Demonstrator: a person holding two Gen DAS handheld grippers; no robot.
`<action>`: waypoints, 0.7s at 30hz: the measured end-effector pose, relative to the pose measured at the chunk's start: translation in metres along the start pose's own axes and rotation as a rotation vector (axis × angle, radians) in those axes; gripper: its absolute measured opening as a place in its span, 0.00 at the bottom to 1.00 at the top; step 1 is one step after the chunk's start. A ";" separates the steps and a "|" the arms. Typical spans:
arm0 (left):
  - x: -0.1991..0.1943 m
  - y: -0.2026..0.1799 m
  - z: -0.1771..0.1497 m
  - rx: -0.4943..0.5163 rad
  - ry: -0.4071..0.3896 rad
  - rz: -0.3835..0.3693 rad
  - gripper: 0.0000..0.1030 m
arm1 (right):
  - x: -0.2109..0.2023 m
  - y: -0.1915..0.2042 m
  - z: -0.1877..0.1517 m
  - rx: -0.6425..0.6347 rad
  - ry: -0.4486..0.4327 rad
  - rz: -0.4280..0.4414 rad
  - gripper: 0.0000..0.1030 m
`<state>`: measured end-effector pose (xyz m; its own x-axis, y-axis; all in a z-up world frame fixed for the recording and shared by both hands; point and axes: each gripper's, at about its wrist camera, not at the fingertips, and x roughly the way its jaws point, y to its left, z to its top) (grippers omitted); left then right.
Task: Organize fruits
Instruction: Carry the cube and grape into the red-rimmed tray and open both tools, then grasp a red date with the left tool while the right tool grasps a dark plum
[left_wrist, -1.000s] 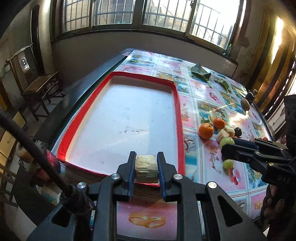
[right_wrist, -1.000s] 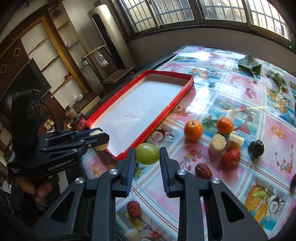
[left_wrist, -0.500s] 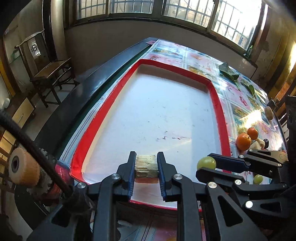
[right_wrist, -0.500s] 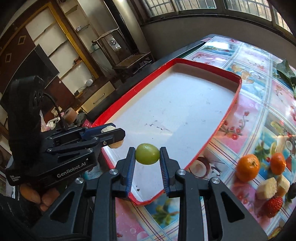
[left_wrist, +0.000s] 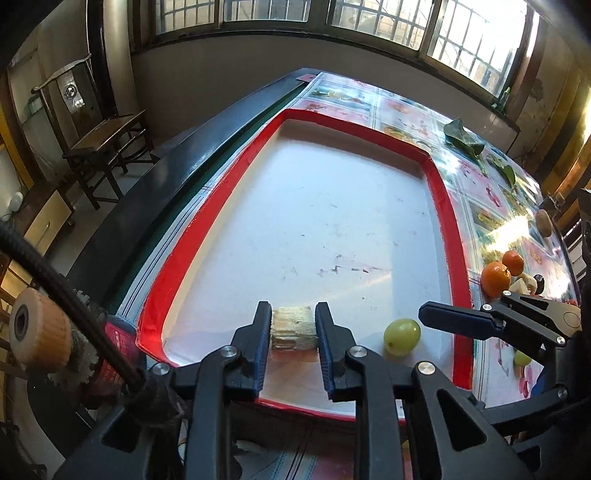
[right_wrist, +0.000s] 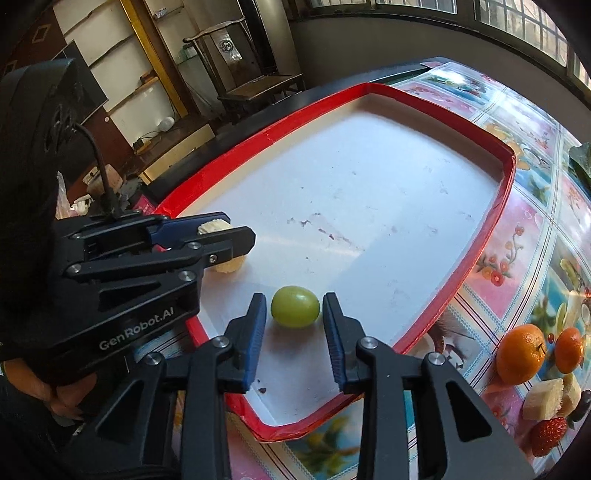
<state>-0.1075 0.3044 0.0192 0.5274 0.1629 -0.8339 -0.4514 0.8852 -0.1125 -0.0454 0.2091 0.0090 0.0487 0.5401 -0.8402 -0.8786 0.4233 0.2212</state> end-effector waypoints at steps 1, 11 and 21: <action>-0.002 0.000 0.000 -0.003 -0.003 0.000 0.24 | -0.001 0.000 0.000 0.000 -0.004 0.003 0.48; -0.027 -0.012 -0.004 -0.004 -0.052 -0.010 0.42 | -0.049 -0.005 -0.017 0.023 -0.094 -0.012 0.55; -0.060 -0.057 -0.021 0.065 -0.095 -0.076 0.52 | -0.113 -0.045 -0.076 0.152 -0.182 -0.085 0.55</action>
<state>-0.1281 0.2348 0.0644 0.6256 0.1322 -0.7689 -0.3615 0.9225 -0.1355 -0.0474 0.0735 0.0568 0.2158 0.6139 -0.7593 -0.7870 0.5696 0.2369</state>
